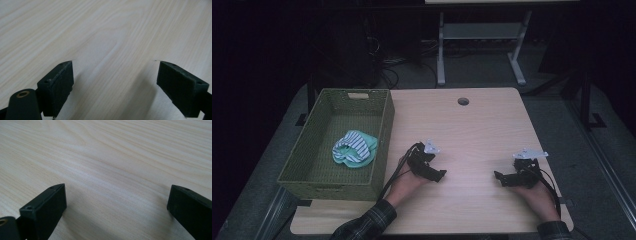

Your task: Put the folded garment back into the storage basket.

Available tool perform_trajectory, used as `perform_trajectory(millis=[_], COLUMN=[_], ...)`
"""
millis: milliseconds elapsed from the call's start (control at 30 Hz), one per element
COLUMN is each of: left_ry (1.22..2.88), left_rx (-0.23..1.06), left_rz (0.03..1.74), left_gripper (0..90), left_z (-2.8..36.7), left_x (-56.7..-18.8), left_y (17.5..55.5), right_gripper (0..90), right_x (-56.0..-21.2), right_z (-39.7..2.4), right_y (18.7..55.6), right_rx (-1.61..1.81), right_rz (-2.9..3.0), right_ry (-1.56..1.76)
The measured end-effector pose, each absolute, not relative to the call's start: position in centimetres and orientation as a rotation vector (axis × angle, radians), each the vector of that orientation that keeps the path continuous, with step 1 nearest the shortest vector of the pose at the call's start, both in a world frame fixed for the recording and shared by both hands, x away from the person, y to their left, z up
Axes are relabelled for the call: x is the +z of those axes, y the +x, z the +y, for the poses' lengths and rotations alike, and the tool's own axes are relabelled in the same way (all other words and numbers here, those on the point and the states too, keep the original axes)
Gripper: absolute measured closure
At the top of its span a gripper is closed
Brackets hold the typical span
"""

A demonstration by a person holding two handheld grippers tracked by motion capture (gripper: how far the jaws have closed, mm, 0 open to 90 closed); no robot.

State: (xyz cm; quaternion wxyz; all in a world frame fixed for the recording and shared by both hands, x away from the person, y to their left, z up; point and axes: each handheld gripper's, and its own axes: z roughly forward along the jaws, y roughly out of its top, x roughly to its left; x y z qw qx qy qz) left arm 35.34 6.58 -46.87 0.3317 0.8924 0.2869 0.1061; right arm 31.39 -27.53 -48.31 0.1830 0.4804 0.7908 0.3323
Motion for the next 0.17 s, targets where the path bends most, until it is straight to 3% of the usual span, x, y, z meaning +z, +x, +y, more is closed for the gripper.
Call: perform_trajectory(millis=[167], left_ry=[2.306], left_rx=[0.29], left_rz=[0.74], left_gripper=[12.7], left_z=[6.76], left_x=[-47.35], left_y=[35.07], right_gripper=[1.9], right_x=[-48.31], right_z=[-27.53], right_y=[31.37], right_rx=[0.937], right_rz=[2.233], right_ry=[1.354])
